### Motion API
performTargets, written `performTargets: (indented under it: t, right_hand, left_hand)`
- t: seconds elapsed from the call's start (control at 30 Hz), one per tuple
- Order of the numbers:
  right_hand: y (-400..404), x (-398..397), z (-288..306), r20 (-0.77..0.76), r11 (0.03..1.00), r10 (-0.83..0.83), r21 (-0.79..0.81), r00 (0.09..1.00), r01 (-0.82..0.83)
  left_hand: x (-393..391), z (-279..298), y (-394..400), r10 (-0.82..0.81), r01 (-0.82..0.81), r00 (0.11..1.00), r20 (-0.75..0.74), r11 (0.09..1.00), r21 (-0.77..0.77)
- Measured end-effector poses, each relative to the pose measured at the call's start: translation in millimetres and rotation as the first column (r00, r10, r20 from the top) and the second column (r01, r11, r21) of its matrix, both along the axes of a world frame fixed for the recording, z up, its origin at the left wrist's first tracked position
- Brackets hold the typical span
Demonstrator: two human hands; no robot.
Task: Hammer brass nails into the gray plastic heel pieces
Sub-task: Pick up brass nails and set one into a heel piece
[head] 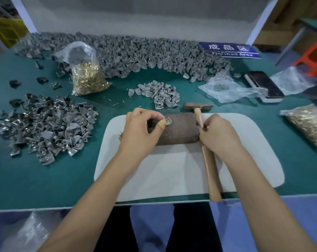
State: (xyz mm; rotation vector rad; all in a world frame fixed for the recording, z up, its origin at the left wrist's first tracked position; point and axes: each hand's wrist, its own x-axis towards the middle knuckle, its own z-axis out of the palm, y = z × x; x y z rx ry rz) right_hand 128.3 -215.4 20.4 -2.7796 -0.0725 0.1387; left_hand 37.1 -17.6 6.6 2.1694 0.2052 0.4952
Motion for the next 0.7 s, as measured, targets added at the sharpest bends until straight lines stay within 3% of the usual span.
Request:
performTargets:
  t: [0.17, 0.37, 0.5, 0.6, 0.7]
  right_hand:
    - [1, -1, 7, -0.044, 0.998, 0.059, -0.032, 0.997, -0.061]
    - [-21, -2, 18, 0.021, 0.972, 0.097, 0.215, 0.995, -0.099]
    - [-35, -21, 35, 0.186, 0.9, 0.255, 0.312, 0.949, -0.303]
    - [-28, -37, 48, 0.159, 0.854, 0.339, 0.361, 0.927, -0.374]
    - [-26, -49, 43, 0.16, 0.858, 0.384, 0.302, 0.91, -0.415]
  left_hand:
    - [-7, -11, -11, 0.046, -0.048, 0.998, 0.039, 0.998, 0.044]
    - [-8, -22, -17, 0.085, -0.091, 0.988, 0.132, 0.995, 0.04]
    - [-10, -18, -14, 0.105, -0.144, 0.963, 0.25, 0.98, 0.139]
    - [-11, -17, -14, 0.103, -0.154, 0.961, 0.256, 0.97, 0.186]
    - [-13, -20, -14, 0.112, -0.159, 0.961, 0.251, 0.971, 0.176]
